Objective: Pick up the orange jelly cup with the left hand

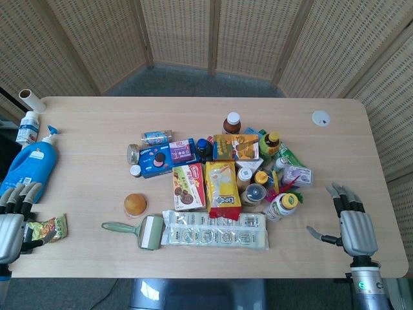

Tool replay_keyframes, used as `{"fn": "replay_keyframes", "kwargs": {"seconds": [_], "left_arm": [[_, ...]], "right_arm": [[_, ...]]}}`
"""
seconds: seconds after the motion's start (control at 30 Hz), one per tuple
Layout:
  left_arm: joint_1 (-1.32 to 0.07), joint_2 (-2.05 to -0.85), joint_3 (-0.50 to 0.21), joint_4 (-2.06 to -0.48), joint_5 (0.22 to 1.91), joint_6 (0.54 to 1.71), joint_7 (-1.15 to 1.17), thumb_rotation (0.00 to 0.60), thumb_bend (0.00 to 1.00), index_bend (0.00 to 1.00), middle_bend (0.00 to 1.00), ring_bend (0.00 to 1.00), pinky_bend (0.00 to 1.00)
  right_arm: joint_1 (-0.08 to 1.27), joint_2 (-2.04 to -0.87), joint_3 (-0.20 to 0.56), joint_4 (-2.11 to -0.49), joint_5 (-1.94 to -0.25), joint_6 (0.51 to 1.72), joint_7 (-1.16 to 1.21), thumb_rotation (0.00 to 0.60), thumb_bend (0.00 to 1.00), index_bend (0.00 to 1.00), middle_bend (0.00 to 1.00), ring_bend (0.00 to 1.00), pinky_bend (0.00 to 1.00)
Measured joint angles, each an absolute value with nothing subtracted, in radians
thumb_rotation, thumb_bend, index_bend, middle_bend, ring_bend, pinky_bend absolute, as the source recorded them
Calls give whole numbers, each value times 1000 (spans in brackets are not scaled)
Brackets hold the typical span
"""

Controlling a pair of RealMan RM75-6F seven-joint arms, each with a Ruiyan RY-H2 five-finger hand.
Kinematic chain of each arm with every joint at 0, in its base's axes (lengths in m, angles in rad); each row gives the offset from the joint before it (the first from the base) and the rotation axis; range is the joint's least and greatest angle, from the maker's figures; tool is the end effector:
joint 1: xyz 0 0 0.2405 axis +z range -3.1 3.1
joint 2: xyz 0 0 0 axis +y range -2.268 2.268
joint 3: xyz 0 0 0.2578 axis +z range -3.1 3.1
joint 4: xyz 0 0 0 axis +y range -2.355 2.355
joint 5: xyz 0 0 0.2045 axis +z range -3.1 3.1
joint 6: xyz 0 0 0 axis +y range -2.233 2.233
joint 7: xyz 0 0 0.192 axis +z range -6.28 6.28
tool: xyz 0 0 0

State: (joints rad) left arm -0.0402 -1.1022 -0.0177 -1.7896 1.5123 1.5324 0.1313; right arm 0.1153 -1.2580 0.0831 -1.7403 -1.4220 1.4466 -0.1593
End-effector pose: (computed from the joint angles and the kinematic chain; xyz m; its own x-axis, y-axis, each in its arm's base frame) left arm -0.2836 0.2068 0.1575 0.3705 0.0131 0.9287 0.9287 0.0141 -0.3707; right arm -0.2750 -0.2401 0.1136 0.2851 -0.0293 0.9580 -0.9582 0.0155 0.2857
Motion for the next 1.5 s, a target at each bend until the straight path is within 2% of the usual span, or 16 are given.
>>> {"fn": "replay_keyframes", "kwargs": {"seconds": [0.43,0.7,1.07,1.5], "left_arm": [[-62,-1085,-22,-1792,1522,1504,174,600,0,0,0,0,0],[-144,-1117,-54,-1756,1457,1366,223,600,0,0,0,0,0],[-334,-1324,-100,-1606,1314,1102,325,600,0,0,7,43,0],[-464,-1536,-112,-1416,1244,988,414,600,0,14,42,112,0]], "right_arm": [[111,-1261,84,-1730,-1425,1452,-142,390,148,0,0,0,0],[90,-1254,79,-1726,-1414,1469,-137,390,148,0,0,0,0],[57,-1240,75,-1719,-1389,1492,-121,392,148,0,0,0,0],[19,-1224,70,-1709,-1374,1516,-95,393,149,0,0,0,0]]}}
